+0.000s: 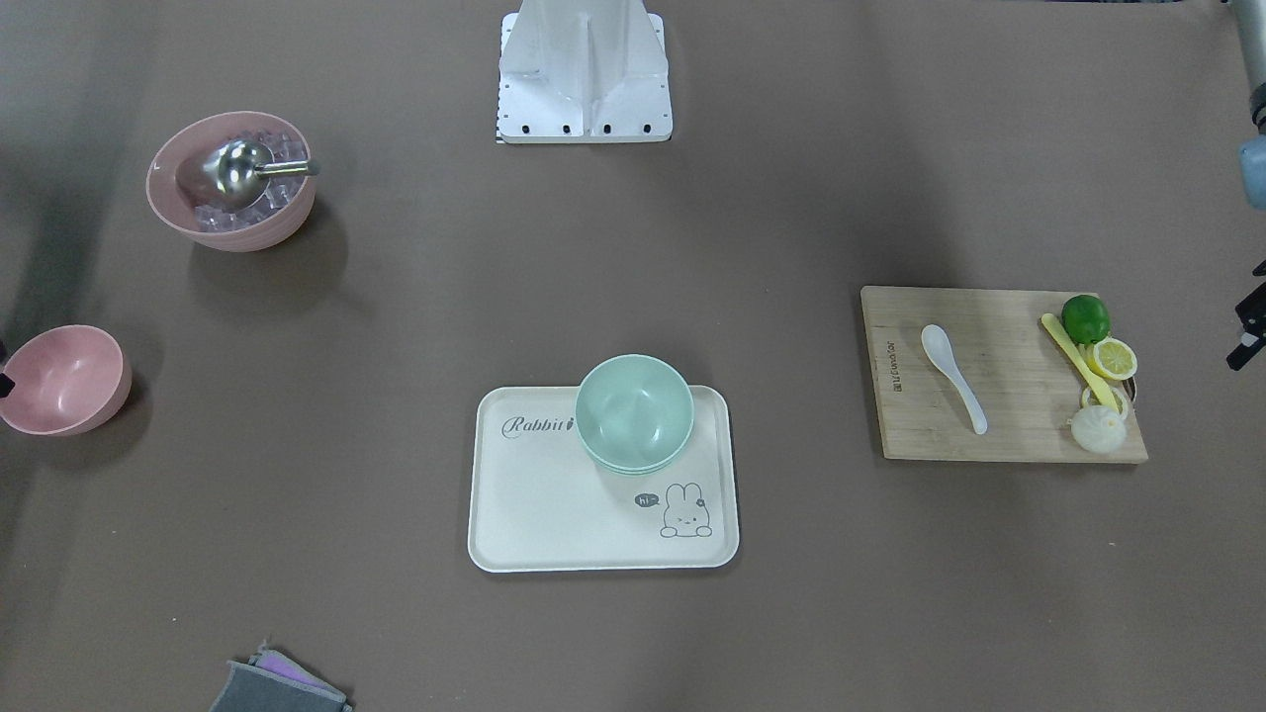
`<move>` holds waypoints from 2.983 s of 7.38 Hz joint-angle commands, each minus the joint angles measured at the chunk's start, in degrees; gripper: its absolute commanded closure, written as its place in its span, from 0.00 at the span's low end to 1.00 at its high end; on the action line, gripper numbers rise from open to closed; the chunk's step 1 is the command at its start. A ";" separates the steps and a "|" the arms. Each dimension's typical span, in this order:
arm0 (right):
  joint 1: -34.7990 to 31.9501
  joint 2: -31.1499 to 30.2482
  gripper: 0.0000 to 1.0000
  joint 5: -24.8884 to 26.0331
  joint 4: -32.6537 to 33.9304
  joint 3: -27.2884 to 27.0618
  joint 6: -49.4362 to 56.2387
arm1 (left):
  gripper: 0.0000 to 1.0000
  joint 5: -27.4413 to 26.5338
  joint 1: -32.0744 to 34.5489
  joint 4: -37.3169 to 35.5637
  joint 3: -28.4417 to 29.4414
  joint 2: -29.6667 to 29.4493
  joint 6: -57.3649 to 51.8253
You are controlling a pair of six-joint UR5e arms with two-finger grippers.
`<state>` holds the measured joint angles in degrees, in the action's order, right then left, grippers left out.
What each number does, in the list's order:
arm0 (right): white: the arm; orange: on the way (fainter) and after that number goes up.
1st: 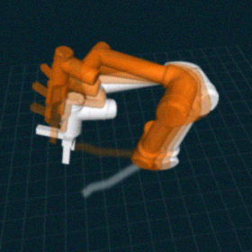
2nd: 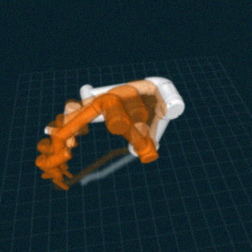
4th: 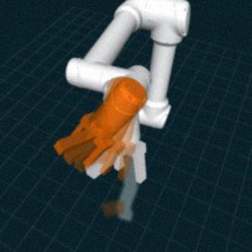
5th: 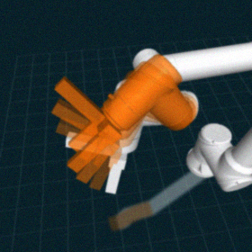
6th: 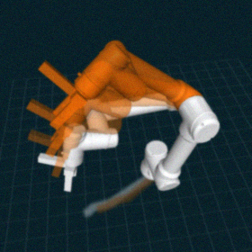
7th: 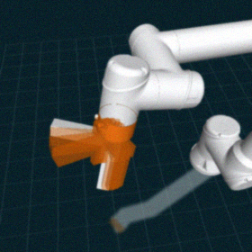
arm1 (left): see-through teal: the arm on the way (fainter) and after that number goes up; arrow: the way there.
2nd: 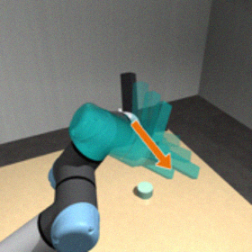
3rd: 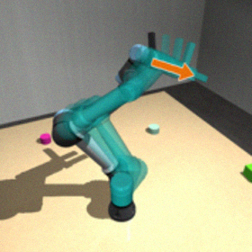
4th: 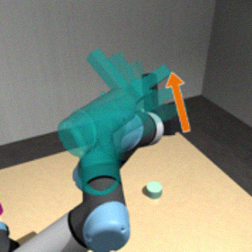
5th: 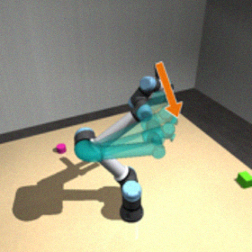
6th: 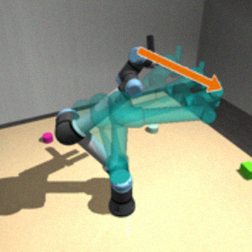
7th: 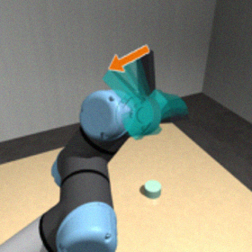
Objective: Stack pink bowl on green and place spoon
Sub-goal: 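Lower the right gripper onto the rim of the pink bowl and grasp it, then lift the pink bowl with the right gripper and carry it over the green bowls, then lower the pink bowl onto the green bowl stack and open the right gripper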
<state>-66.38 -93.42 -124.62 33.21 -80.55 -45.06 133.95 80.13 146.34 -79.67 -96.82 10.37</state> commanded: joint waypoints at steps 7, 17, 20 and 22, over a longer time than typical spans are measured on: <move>2.81 11.21 1.00 0.42 0.89 -2.15 -12.03 | 0.02 0.00 -0.23 1.14 0.13 0.58 0.18; 29.71 51.30 1.00 23.97 50.02 -6.47 -42.47 | 0.02 -0.26 -2.43 1.14 0.30 -0.04 2.19; 32.63 54.48 1.00 26.09 49.85 -3.04 -44.68 | 0.02 -0.35 -2.87 1.14 0.30 -0.13 2.46; 32.54 55.62 1.00 26.09 49.67 -1.11 -44.50 | 0.02 -0.35 -2.96 1.14 0.30 -0.13 2.46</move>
<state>-33.87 -38.59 -98.62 82.98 -82.90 -89.64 133.61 77.22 147.49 -79.37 -96.94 12.82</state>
